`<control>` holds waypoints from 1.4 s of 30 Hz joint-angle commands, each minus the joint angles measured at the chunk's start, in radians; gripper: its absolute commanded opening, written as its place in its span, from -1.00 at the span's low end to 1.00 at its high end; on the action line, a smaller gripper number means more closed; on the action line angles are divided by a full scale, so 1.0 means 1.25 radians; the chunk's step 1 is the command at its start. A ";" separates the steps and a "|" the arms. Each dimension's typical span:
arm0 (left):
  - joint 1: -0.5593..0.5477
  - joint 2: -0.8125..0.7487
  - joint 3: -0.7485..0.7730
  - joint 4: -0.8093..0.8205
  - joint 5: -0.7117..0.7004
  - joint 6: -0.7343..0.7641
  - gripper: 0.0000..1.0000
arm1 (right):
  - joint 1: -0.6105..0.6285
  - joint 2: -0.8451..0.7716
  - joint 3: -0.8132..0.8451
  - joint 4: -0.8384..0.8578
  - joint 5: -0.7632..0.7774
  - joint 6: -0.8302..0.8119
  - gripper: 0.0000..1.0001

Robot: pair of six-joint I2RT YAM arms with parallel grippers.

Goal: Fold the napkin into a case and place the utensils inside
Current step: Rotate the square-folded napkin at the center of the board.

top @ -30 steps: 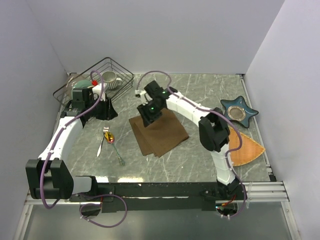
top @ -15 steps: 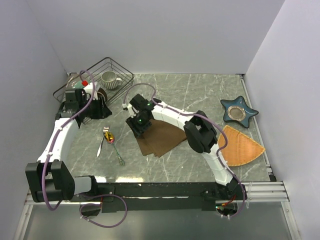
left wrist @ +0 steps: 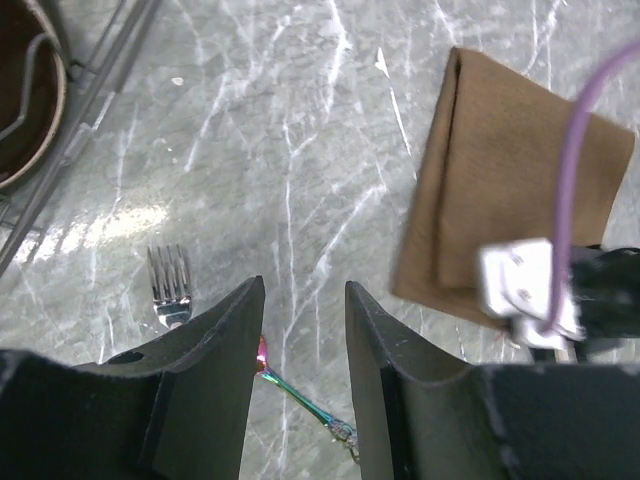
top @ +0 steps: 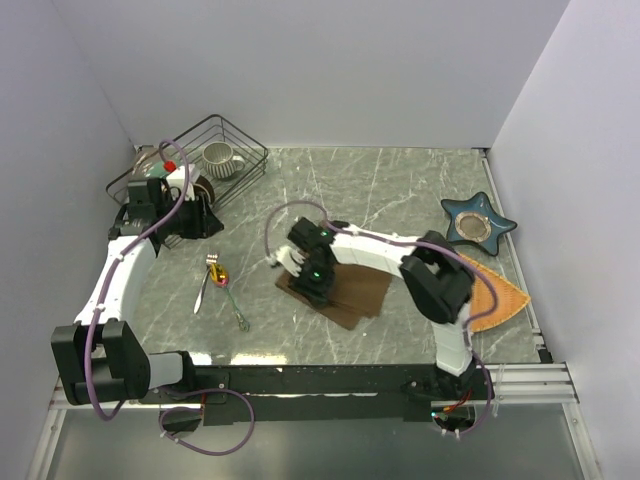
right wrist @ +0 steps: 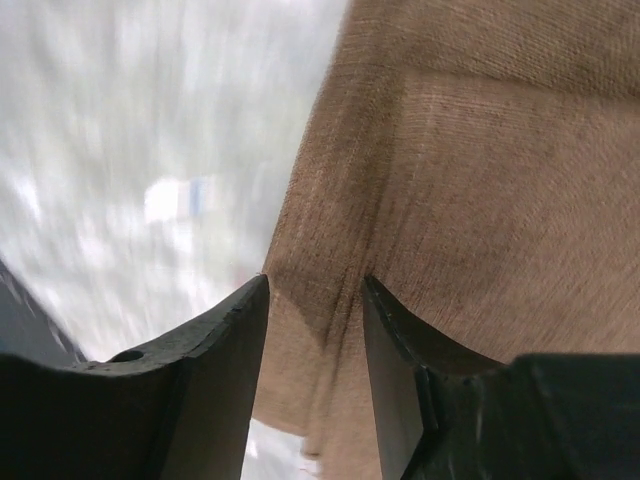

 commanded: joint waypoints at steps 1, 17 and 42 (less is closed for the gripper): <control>0.004 -0.001 -0.011 -0.008 0.070 0.074 -0.12 | -0.014 -0.157 -0.147 -0.064 0.012 -0.184 0.00; -0.272 0.070 -0.169 0.214 0.215 -0.220 -0.32 | -0.360 -0.551 -0.385 -0.011 -0.076 0.147 0.08; -0.404 0.291 -0.093 0.287 0.194 -0.327 -0.22 | -0.197 -0.578 -0.560 0.217 0.076 -0.103 -0.16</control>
